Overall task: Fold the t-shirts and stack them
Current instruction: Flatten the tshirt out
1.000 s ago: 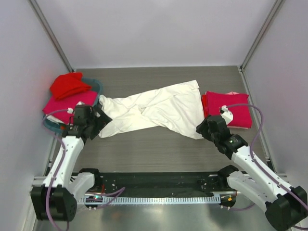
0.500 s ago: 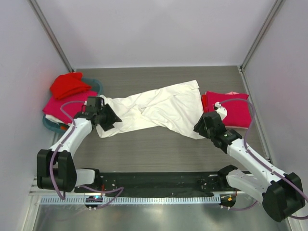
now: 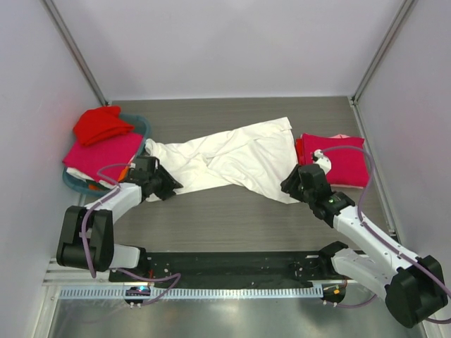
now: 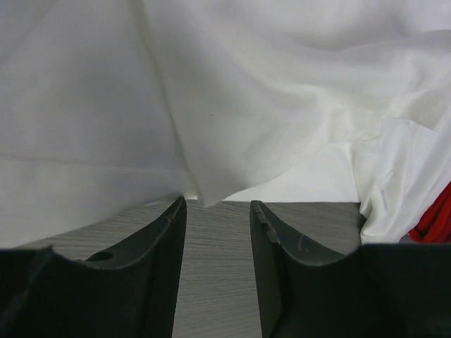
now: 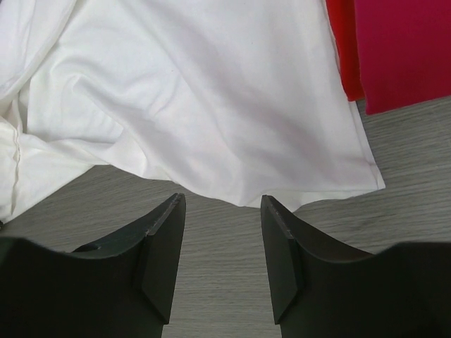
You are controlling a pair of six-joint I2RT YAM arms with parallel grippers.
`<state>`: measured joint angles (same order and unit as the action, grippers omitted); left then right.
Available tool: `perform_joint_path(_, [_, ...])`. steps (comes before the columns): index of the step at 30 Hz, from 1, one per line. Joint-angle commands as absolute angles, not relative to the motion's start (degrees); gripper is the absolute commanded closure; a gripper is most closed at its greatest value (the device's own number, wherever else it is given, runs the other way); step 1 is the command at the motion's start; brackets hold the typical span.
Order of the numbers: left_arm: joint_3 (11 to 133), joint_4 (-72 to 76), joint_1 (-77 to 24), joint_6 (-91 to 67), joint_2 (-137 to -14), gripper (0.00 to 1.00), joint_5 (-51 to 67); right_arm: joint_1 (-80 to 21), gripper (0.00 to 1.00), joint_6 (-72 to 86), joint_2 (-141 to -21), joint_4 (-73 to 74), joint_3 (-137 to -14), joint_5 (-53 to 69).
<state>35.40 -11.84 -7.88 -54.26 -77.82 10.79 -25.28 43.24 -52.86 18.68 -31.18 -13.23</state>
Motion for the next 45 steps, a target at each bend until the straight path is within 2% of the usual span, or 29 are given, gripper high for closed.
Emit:
perform_joint_path(1, [34.45,-3.52,-8.52,-56.78,-77.61,0.58,8.36,-25.31,0.47,42.89,-51.50,15.56,-31.64,-12.74])
perform_joint_path(6, [34.98,-2.11,-8.53,-55.81,-79.27,0.60,5.98,-25.31,0.47,43.42,-51.07,15.38,-31.64,-11.34])
perform_joint_path(11, [35.59,-0.62,-8.53,-54.93,-81.38,0.73,4.57,-25.40,0.47,43.42,-50.98,14.86,-30.94,-9.85])
perform_joint_path(16, [36.65,-0.26,-8.61,-54.84,-82.19,0.93,7.55,-25.31,0.47,43.59,-50.19,14.85,-30.32,-9.93])
perform_joint_path(22, [36.38,-2.37,-8.61,-54.49,-77.96,0.92,10.71,-25.31,0.46,44.29,-51.33,14.94,-28.30,-10.81])
perform_joint_path(23, [36.47,-3.24,-8.61,-54.41,-77.26,0.94,11.59,-25.31,0.46,44.38,-51.59,14.85,-27.95,-10.98])
perform_joint_path(24, [36.39,-3.51,-8.61,-54.58,-76.73,1.00,12.30,-25.31,0.46,44.56,-51.85,14.85,-27.34,-11.51])
perform_joint_path(28, [35.86,-4.57,-8.61,-54.93,-73.66,1.00,14.68,-25.31,0.46,45.09,-52.12,15.03,-26.46,-12.92])
perform_joint_path(37, [37.71,-16.34,-7.39,-52.03,-64.09,1.00,14.85,-25.31,0.36,50.53,-50.72,22.32,-25.93,-23.01])
perform_joint_path(40, [37.18,-19.33,-4.14,-51.68,-61.09,1.00,14.85,-25.22,0.36,53.87,-49.05,22.94,-24.26,-24.69])
perform_joint_path(45, [37.70,-26.09,7.54,-50.45,-52.93,1.00,16.34,-24.61,0.40,59.41,-46.94,23.20,-21.45,-27.16])
